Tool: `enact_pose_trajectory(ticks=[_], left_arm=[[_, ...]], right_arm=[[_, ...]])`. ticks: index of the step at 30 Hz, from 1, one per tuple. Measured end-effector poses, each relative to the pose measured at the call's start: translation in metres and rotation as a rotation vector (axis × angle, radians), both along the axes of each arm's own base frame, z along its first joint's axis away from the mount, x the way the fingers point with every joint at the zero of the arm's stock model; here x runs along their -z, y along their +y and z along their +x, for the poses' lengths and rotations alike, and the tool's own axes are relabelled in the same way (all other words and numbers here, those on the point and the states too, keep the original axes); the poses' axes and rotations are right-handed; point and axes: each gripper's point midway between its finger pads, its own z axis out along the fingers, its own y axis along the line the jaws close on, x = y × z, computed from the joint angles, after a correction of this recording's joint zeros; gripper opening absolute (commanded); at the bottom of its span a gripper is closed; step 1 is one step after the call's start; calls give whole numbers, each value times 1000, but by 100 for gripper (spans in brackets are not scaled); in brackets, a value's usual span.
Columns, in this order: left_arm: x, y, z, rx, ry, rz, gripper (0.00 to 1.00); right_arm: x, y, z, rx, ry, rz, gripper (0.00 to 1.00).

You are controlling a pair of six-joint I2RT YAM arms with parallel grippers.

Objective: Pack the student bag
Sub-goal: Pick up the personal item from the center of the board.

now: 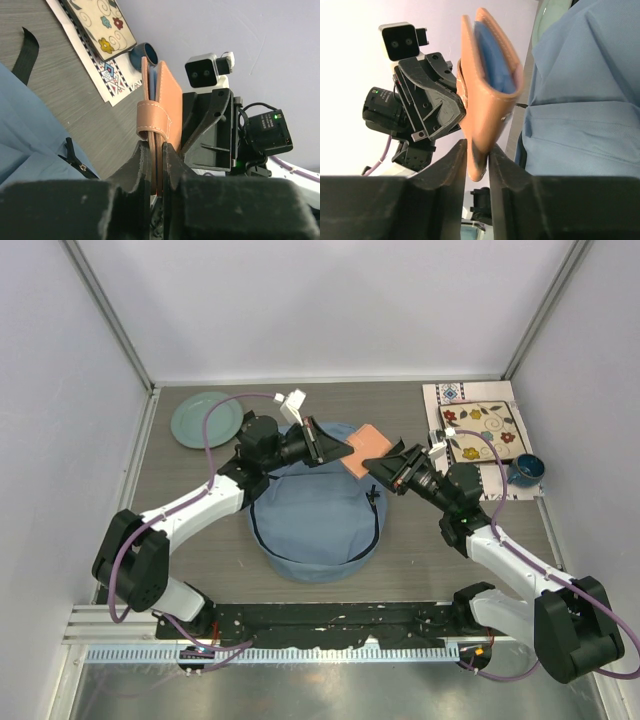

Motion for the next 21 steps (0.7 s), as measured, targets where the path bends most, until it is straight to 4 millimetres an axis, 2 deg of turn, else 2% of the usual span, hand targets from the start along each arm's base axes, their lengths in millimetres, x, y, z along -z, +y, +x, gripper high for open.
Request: enact_pose_trajectory(ticks=[1,4,6,17,20,21], left_arm=[[0,0,0,0,-2,0,1],[1,0,0,0,0,3,0],[1,0,0,-1,1,3,0],[-5,-3,-4,22,33,-63,0],[-3,-6,-4,31,46,-82,0],[-2,-6,-4,31,51,-86,0]], right_arm=[[1,0,0,2,3,-4,46],[4,-1,2,12,9,-16,56],[6,-3,3,26,11,-27,58],[-2,-6,8,63,-26,-17,59],[-3,-5,11,63,-32,-5,56],[-3,-5,11,62,-34,-1,51]])
